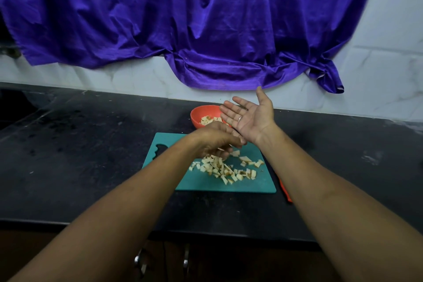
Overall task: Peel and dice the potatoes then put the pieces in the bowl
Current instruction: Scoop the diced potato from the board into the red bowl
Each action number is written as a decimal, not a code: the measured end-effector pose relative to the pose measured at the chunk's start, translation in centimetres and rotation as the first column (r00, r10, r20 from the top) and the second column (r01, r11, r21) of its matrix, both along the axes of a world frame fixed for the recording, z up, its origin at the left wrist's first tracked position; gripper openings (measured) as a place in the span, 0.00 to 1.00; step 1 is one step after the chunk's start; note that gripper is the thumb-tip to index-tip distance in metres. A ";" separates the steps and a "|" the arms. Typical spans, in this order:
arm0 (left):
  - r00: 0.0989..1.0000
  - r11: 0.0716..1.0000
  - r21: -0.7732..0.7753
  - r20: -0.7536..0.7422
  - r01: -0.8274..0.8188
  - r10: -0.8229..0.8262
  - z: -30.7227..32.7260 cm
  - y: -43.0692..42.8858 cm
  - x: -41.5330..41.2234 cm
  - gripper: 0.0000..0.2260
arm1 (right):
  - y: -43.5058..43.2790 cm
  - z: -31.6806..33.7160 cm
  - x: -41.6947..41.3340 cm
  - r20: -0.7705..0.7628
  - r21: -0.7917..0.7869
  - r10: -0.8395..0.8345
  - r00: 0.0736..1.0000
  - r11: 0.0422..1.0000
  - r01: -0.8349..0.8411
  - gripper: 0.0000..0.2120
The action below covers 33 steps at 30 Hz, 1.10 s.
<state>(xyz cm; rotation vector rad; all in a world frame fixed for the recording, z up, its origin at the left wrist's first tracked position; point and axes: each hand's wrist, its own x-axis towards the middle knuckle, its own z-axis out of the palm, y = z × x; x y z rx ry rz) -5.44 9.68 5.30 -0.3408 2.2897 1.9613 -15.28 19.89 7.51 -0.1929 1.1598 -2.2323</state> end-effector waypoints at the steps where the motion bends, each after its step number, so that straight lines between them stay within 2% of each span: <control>1: 1.000 0.999 -0.016 -0.007 -0.030 0.030 -0.1 -0.1 0.1 0.05 | 0.1 0.0 0.1 -0.010 0.006 0.006 1.000 1.000 -0.006 0.35; 4: 0.997 0.989 -0.131 -0.024 -0.075 0.072 -0.6 -1.0 0.4 0.06 | 1.1 0.0 -0.1 -0.085 0.107 0.050 0.995 0.993 -0.041 0.32; 6: 0.995 0.954 -0.283 -0.046 -0.099 0.089 -1.2 -1.7 0.6 0.07 | 2.1 0.0 -0.2 -0.218 0.353 0.138 0.966 0.934 -0.054 0.26; 8: 0.988 0.892 -0.425 -0.079 -0.156 0.135 -1.7 -2.5 0.8 0.05 | 3.2 -0.2 -0.1 -0.352 0.618 0.276 0.895 0.787 0.000 0.17; 10: 0.980 0.854 -0.482 -0.101 -0.197 0.169 -2.2 -3.2 0.9 0.04 | 4.4 -0.3 0.0 -0.400 0.800 0.426 0.812 0.595 0.082 0.10; 13: 0.982 0.830 -0.526 -0.073 -0.185 0.173 -2.7 -3.9 1.2 0.04 | 5.9 -0.5 0.5 -0.292 0.942 0.610 0.737 0.314 0.114 0.09; 16: 0.977 0.753 -0.627 -0.062 -0.199 0.206 -2.9 -4.5 1.4 0.02 | 6.6 -1.0 0.8 -0.232 0.970 0.625 0.746 0.202 0.132 0.11; 18: 0.968 0.703 -0.679 -0.042 -0.209 0.247 -3.0 -4.8 1.6 0.04 | 6.5 -1.5 0.8 -0.224 0.975 0.613 0.757 0.145 0.171 0.13; 21: 0.967 0.663 -0.736 0.047 -0.136 0.250 -3.3 -4.8 2.1 0.06 | 6.2 -2.5 0.8 -0.238 0.966 0.602 0.762 0.069 0.248 0.16; 24: 0.968 0.689 -0.719 0.100 -0.088 0.228 -3.6 -4.5 2.2 0.07 | 5.4 -3.2 1.2 -0.275 0.948 0.586 0.762 0.032 0.318 0.15; 29: 0.965 0.695 -0.707 0.069 -0.131 0.252 -3.7 -4.3 2.2 0.08 | 4.7 -3.3 0.7 -0.409 0.875 0.574 0.709 0.026 0.484 0.11; 33: 0.952 0.627 -0.755 0.014 -0.190 0.306 -3.7 -4.7 2.6 0.07 | 5.2 -3.7 0.8 -0.328 0.923 0.557 0.763 0.015 0.385 0.06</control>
